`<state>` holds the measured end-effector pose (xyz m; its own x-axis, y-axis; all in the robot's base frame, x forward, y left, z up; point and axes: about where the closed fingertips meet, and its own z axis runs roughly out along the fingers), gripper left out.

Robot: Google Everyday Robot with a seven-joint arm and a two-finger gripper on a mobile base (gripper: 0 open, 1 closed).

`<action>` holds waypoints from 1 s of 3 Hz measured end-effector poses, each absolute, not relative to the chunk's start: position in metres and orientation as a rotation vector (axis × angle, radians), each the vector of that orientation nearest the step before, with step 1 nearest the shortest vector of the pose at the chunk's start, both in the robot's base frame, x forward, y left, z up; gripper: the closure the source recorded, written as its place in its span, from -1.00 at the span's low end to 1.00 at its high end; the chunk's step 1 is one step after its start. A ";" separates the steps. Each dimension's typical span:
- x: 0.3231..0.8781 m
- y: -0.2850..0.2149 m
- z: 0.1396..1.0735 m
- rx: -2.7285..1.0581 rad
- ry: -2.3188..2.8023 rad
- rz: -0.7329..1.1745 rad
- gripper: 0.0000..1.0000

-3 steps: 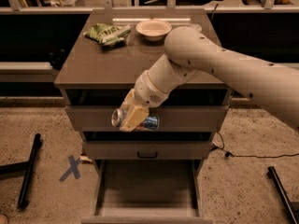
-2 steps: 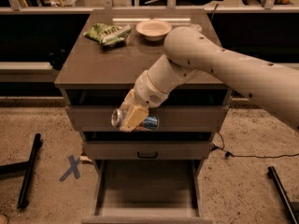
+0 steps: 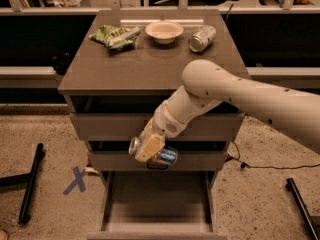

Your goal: Place redbull can into bottom drawer

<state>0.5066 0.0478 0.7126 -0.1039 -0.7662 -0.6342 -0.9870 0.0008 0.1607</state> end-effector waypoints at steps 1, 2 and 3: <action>0.486 0.031 0.668 -1.687 2.098 0.867 1.00; 0.465 0.022 0.618 -1.551 2.211 0.927 1.00; 0.465 0.022 0.619 -1.552 2.210 0.927 1.00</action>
Offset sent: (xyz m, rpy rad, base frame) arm -0.0641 -0.0429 -0.1546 -0.0104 0.3029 -0.3606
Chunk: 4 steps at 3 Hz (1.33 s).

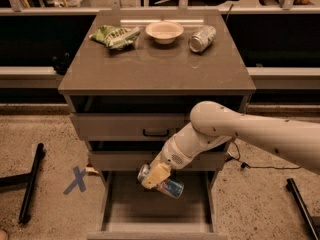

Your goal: Place redbull can into bottom drawer

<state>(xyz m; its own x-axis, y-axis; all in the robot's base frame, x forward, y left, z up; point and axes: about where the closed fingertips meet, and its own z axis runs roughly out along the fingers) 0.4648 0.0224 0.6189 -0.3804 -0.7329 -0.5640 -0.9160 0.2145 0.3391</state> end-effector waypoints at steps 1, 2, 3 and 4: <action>0.468 0.014 0.594 -1.482 2.241 0.898 1.00; 0.476 -0.010 0.535 -1.352 2.306 0.837 1.00; 0.495 -0.027 0.473 -1.224 2.337 0.793 1.00; 0.521 -0.031 0.410 -1.143 2.340 0.813 1.00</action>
Offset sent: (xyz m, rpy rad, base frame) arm 0.0304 -0.0661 -0.1630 -0.0431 -0.0524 -0.3426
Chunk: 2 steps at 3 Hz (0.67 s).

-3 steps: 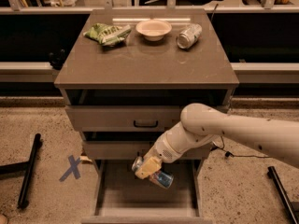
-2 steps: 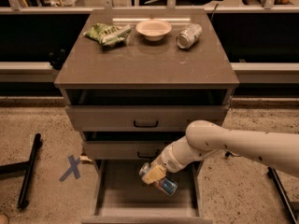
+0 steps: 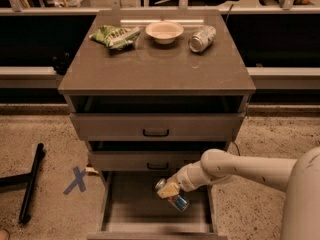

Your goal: Place redbull can into bottom drawer

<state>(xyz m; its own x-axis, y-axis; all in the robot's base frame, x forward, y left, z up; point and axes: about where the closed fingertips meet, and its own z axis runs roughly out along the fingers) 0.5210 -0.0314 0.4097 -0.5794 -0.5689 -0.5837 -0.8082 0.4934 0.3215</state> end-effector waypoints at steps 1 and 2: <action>0.521 -0.031 0.410 -1.143 2.340 0.813 1.00; 0.522 -0.034 0.404 -1.126 2.359 0.796 1.00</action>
Offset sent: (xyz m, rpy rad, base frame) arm 0.0041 -0.0086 -0.0106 -0.0332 0.0052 -0.0464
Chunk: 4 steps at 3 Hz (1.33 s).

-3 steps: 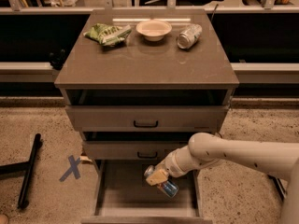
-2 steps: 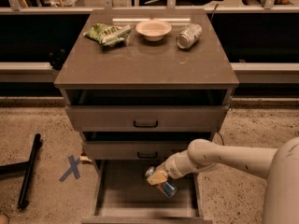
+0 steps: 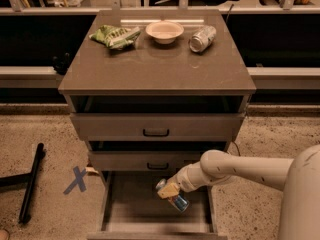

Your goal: Place redbull can into bottom drawer

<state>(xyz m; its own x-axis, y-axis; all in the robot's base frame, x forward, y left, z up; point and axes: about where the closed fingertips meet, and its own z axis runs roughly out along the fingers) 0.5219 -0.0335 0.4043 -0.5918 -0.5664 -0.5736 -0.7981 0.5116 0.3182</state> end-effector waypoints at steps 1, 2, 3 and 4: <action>0.533 -0.051 0.369 -1.066 2.429 0.704 1.00; 0.547 -0.063 0.333 -1.012 2.471 0.681 1.00; 0.560 -0.069 0.297 -0.953 2.494 0.700 1.00; 0.571 -0.067 0.266 -0.908 2.496 0.748 1.00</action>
Offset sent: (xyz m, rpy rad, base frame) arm 0.0467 -0.0464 -0.1133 -0.1054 0.0406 -0.1750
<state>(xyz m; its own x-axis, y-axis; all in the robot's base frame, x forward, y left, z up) 0.5707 -0.0668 0.2657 -0.7192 -0.4726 -0.5093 -0.6747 0.6499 0.3498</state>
